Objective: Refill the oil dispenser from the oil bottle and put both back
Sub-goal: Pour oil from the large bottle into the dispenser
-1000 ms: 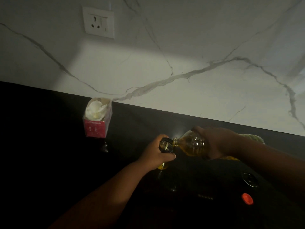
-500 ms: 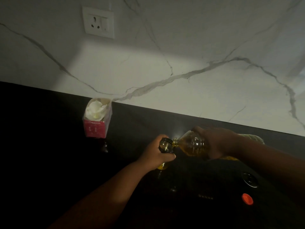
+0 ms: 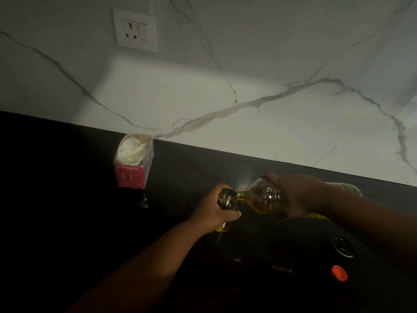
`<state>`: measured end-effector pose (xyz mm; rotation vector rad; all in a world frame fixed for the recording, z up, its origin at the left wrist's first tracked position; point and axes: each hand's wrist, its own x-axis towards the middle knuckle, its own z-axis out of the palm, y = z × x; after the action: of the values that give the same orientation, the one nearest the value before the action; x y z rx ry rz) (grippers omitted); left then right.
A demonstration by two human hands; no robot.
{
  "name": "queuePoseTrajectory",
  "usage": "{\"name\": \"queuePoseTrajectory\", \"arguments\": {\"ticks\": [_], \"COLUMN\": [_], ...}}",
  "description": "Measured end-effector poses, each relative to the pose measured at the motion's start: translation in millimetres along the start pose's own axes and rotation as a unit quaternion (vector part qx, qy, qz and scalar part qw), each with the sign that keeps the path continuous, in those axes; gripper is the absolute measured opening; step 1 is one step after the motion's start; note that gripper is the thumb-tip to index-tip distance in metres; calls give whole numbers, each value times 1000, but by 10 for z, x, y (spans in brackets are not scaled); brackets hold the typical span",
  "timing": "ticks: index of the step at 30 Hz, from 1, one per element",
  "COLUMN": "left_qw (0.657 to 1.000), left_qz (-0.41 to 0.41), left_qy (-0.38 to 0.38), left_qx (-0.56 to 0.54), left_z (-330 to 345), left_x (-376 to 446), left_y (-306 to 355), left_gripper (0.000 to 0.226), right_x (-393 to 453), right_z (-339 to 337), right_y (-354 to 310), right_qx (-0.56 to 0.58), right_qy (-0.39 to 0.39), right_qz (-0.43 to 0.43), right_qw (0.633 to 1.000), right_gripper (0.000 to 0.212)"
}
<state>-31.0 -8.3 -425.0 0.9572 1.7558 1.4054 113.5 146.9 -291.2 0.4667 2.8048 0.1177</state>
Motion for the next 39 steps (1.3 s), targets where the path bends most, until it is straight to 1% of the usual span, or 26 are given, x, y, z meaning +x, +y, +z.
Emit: {"name": "queuePoseTrajectory", "arguments": {"ticks": [5, 9, 14, 19, 28, 39], "left_qw": [1000, 1000, 1000, 1000, 1000, 1000], "left_qz": [-4, 5, 3, 4, -1, 0], "left_qy": [0, 9, 0, 7, 7, 1], "left_qx": [0, -2, 1, 1, -2, -5], "left_z": [3, 12, -1, 5, 9, 6], "left_x": [2, 4, 1, 5, 17, 19], "left_y": [-7, -15, -10, -20, -28, -31], "left_gripper": [62, 59, 59, 57, 60, 60], "right_x": [-1, 2, 1, 10, -1, -4], "right_z": [-2, 11, 7, 7, 14, 13], "right_y": [-5, 2, -3, -9, -8, 1], "right_qx": [3, -3, -6, -23, -25, -19], "right_qy": [1, 6, -1, -7, 9, 6], "right_qz": [0, 4, 7, 14, 13, 14], "right_qw": [1000, 1000, 1000, 1000, 1000, 1000], "right_gripper": [89, 88, 89, 94, 90, 93]}}
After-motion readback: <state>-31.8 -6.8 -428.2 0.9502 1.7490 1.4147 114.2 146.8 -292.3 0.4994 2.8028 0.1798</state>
